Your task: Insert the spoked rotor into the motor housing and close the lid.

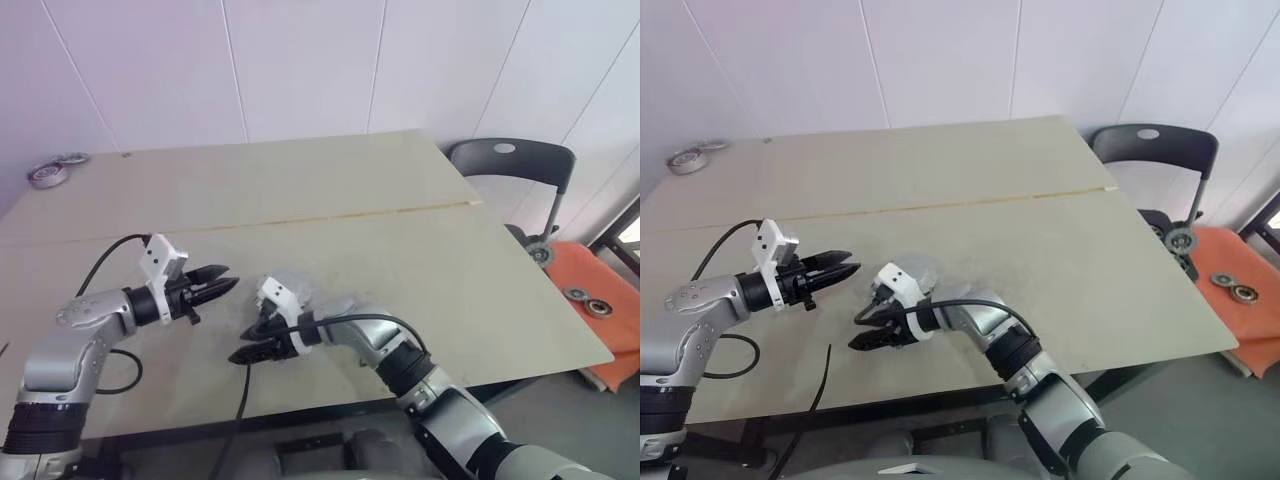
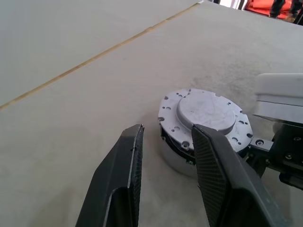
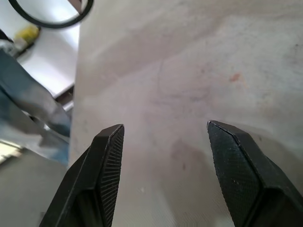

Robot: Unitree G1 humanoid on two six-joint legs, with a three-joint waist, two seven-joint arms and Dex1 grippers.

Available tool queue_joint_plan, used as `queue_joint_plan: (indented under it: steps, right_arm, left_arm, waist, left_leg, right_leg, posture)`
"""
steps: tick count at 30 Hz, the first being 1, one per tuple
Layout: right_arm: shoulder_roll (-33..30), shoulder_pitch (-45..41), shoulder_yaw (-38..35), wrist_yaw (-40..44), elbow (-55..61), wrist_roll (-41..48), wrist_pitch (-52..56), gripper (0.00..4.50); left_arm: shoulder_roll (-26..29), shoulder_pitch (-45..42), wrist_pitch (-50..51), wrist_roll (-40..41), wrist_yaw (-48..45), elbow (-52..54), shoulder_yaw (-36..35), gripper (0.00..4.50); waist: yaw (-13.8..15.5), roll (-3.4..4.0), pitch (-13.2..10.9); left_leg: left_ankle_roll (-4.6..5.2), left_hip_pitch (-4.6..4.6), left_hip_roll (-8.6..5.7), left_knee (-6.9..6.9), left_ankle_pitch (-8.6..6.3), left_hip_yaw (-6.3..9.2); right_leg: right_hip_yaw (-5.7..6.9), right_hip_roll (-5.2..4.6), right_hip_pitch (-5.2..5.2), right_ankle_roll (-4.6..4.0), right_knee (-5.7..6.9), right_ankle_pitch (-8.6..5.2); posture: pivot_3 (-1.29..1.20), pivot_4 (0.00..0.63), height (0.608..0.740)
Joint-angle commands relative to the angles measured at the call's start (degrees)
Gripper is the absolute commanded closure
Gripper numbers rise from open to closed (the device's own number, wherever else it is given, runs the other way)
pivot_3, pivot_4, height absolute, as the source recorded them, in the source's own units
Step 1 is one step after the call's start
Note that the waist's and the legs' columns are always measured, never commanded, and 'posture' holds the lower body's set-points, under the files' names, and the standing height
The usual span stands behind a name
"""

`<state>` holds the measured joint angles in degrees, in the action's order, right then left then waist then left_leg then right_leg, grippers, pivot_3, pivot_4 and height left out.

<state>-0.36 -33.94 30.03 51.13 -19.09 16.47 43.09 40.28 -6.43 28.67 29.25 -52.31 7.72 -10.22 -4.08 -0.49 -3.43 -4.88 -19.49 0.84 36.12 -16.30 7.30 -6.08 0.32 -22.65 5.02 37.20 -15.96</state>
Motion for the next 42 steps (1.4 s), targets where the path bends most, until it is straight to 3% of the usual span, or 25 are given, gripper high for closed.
queue_joint_plan:
  steps: [1, 23, 27, 32, 37, 42]
  right_arm:
    - [-1.6, -0.3, -0.3, 1.2, 3.0, -0.9, -1.0, 1.57]
    - [-14.6, 0.9, -3.7, 1.8, 9.8, -6.4, -9.2, 1.57]
    - [-16.6, 1.4, -2.5, 5.1, 10.5, -6.8, -10.3, 1.57]
    - [-21.8, 1.6, -1.7, 17.3, 13.0, -2.8, -9.3, 1.57]
    - [-25.1, -0.6, -2.7, 24.0, 10.4, -4.1, -18.8, 1.57]
    - [-19.4, -8.6, -9.6, 17.1, -2.2, -5.9, -34.2, 1.57]
  left_arm:
    - [0.7, -0.7, -0.3, 0.6, 0.1, 1.8, -1.5, 2.80]
    - [0.1, -4.7, -2.2, -0.8, -1.1, -2.9, 0.1, 2.80]
    - [0.0, -5.2, -2.2, -1.0, -1.1, -3.2, 0.3, 2.80]
    - [-0.1, -5.0, -2.1, -1.0, -1.3, -2.8, 0.0, 2.80]
    - [-0.1, -4.0, -2.2, -0.9, -1.3, -2.2, -0.6, 2.80]
    - [-1.5, -2.9, -3.6, -1.1, 0.6, -1.6, -1.3, 2.80]
  waist:
    - [0.0, -0.02, 0.0]
    - [-0.1, -0.02, 0.0]
    - [0.0, -0.02, 0.0]
    - [0.0, -0.03, 0.0]
    - [-0.1, -0.03, 0.0]
    - [-0.5, 0.02, -0.1]
  left_leg:
    - [0.00, 0.00, 0.00, 0.00, 0.00, 0.00]
    - [0.00, -0.03, -0.01, -0.10, 0.00, 0.00]
    - [0.00, -0.03, -0.01, -0.09, 0.00, -0.02]
    - [0.00, -0.04, -0.01, -0.09, 0.00, -0.02]
    - [0.01, -0.02, -0.01, -0.08, 0.00, -0.02]
    - [0.00, 0.02, 0.00, -0.04, 0.00, -0.03]
  right_leg:
    - [0.00, 0.00, 0.00, 0.00, 0.00, 0.00]
    - [0.00, 0.00, -0.05, 0.02, -0.04, 0.01]
    - [-0.02, -0.01, -0.04, 0.03, -0.06, 0.01]
    - [-0.01, -0.01, -0.03, 0.03, -0.11, 0.01]
    - [-0.01, -0.01, -0.01, 0.03, -0.11, 0.01]
    - [-0.02, 0.01, -0.02, 0.02, -0.04, 0.01]
  posture:
    - [0.00, 0.000, 0.740]
    - [0.00, 0.000, 0.740]
    - [0.00, 0.000, 0.740]
    - [0.00, 0.000, 0.740]
    - [0.00, 0.000, 0.740]
    - [0.00, 0.000, 0.740]
